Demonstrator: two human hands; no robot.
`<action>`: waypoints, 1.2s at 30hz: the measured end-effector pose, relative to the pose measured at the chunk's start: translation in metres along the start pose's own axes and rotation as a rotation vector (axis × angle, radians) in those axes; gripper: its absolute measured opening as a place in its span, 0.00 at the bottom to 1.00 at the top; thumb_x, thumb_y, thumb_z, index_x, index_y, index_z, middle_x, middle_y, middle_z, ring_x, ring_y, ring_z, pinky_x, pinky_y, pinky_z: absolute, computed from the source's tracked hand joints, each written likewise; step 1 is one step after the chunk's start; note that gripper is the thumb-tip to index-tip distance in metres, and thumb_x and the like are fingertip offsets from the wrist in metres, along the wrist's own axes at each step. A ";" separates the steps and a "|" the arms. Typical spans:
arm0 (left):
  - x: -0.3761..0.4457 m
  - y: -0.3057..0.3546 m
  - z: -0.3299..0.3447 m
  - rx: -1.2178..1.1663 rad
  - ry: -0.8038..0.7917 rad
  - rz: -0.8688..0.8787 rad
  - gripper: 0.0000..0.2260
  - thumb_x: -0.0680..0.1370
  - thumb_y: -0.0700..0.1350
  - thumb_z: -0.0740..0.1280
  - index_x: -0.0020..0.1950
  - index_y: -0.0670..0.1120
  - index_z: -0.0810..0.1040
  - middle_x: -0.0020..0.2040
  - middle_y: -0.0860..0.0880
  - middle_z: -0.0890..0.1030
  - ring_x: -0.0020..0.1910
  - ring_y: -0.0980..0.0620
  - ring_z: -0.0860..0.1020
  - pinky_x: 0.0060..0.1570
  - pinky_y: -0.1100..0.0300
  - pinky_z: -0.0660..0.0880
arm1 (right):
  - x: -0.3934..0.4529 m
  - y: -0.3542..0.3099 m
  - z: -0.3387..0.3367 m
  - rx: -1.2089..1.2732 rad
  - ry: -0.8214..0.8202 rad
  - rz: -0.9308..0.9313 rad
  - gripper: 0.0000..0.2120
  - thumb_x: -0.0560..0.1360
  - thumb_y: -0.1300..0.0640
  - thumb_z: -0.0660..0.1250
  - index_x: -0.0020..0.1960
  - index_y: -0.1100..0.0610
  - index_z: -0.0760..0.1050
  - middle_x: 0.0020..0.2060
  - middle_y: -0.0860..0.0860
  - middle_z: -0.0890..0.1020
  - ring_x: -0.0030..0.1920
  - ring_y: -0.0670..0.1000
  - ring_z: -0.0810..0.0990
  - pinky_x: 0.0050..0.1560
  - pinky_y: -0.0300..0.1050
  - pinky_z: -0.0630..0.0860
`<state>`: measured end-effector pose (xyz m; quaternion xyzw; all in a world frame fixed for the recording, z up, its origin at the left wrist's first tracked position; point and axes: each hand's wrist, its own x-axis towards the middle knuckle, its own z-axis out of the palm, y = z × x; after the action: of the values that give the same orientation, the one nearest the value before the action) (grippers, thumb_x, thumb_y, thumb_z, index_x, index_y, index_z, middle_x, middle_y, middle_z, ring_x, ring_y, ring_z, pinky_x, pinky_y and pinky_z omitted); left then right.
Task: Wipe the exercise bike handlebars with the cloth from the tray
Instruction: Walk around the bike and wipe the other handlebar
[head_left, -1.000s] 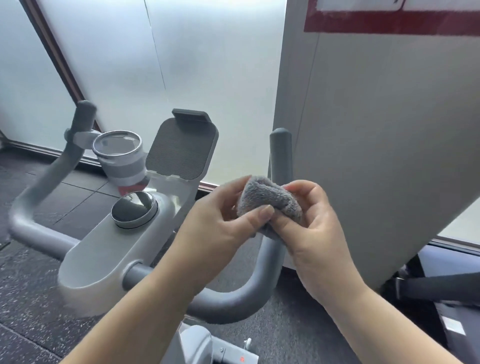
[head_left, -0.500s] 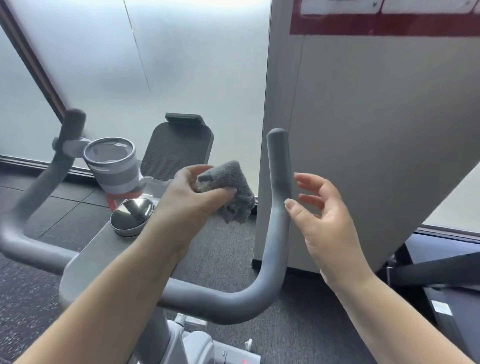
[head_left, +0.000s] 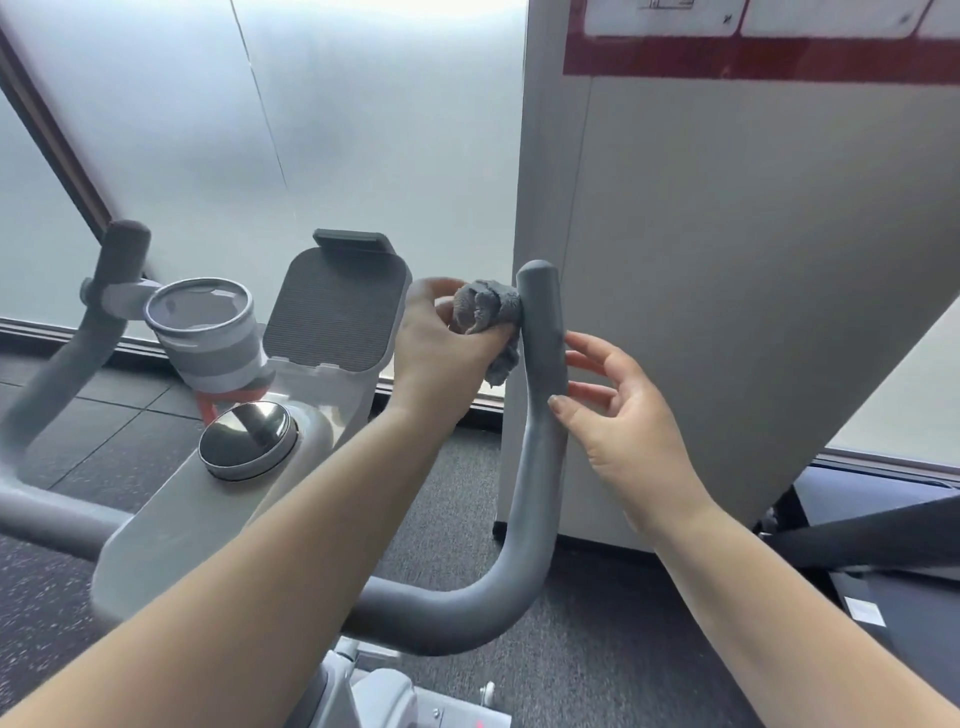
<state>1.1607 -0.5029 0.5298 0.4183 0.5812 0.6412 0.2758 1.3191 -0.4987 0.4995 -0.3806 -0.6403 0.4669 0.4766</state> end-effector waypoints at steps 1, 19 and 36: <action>-0.002 -0.003 0.000 -0.014 0.005 0.004 0.20 0.68 0.41 0.76 0.53 0.51 0.71 0.48 0.47 0.82 0.45 0.48 0.83 0.47 0.44 0.80 | 0.000 0.001 0.000 -0.009 -0.002 -0.004 0.24 0.73 0.65 0.69 0.62 0.43 0.74 0.59 0.45 0.78 0.56 0.46 0.80 0.55 0.43 0.78; 0.003 -0.009 0.020 -0.450 -0.135 -0.165 0.14 0.78 0.47 0.67 0.62 0.45 0.77 0.56 0.40 0.81 0.52 0.41 0.82 0.49 0.43 0.80 | 0.003 0.002 -0.005 -0.025 -0.034 -0.029 0.25 0.73 0.66 0.70 0.64 0.44 0.72 0.59 0.46 0.78 0.52 0.41 0.80 0.51 0.34 0.77; -0.029 -0.012 -0.013 -0.061 -0.263 -0.156 0.08 0.70 0.36 0.74 0.43 0.49 0.83 0.40 0.47 0.85 0.33 0.54 0.80 0.29 0.63 0.74 | -0.007 0.006 0.002 -0.002 -0.017 -0.072 0.25 0.75 0.65 0.67 0.65 0.43 0.71 0.63 0.44 0.74 0.53 0.37 0.78 0.45 0.26 0.73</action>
<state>1.1628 -0.5320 0.5125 0.4436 0.5509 0.5751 0.4110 1.3197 -0.5043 0.4917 -0.3540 -0.6580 0.4520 0.4872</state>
